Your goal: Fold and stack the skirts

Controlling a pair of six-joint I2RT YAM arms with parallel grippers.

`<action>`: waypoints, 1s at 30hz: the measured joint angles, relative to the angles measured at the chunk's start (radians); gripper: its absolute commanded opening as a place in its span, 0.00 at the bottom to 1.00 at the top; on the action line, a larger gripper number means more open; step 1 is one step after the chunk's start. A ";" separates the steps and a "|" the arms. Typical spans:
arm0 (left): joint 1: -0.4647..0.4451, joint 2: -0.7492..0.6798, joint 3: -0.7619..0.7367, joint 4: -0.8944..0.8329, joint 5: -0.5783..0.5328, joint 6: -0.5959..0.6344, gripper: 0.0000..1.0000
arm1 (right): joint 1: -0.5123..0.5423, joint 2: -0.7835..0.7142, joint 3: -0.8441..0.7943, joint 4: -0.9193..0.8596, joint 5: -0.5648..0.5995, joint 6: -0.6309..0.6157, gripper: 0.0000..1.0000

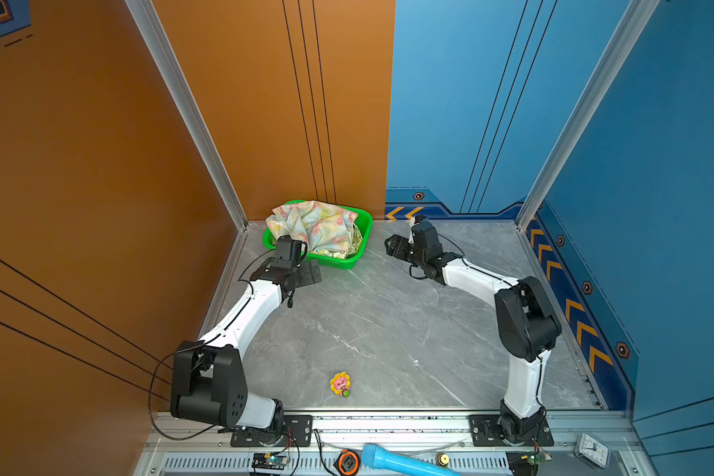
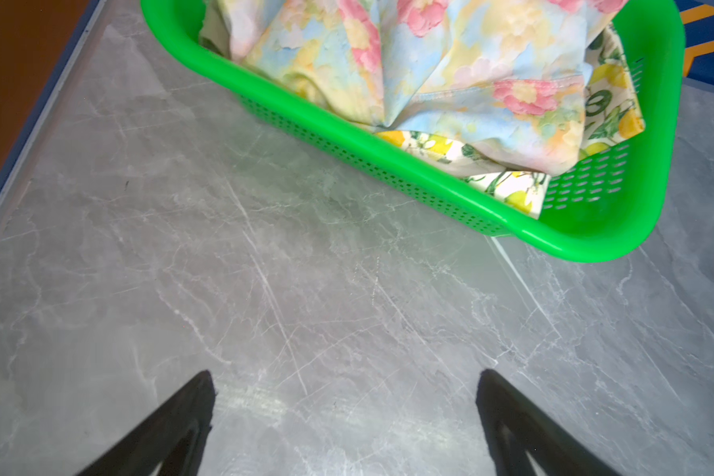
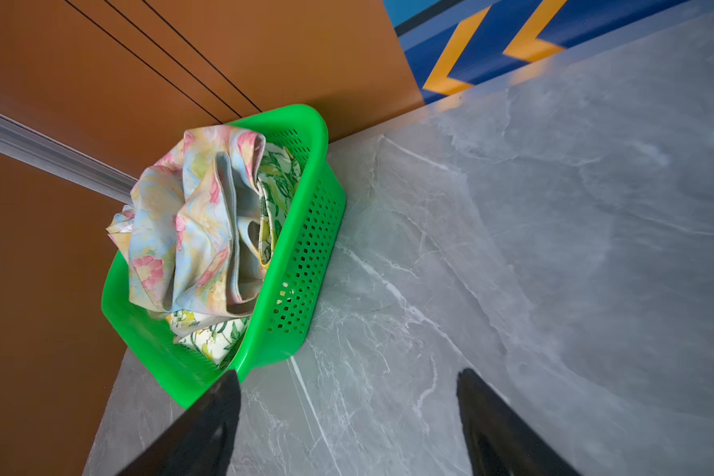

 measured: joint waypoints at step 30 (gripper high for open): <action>-0.159 0.830 0.907 -0.066 -0.157 0.108 0.00 | -0.058 -0.437 -0.358 -0.175 0.023 -0.149 0.81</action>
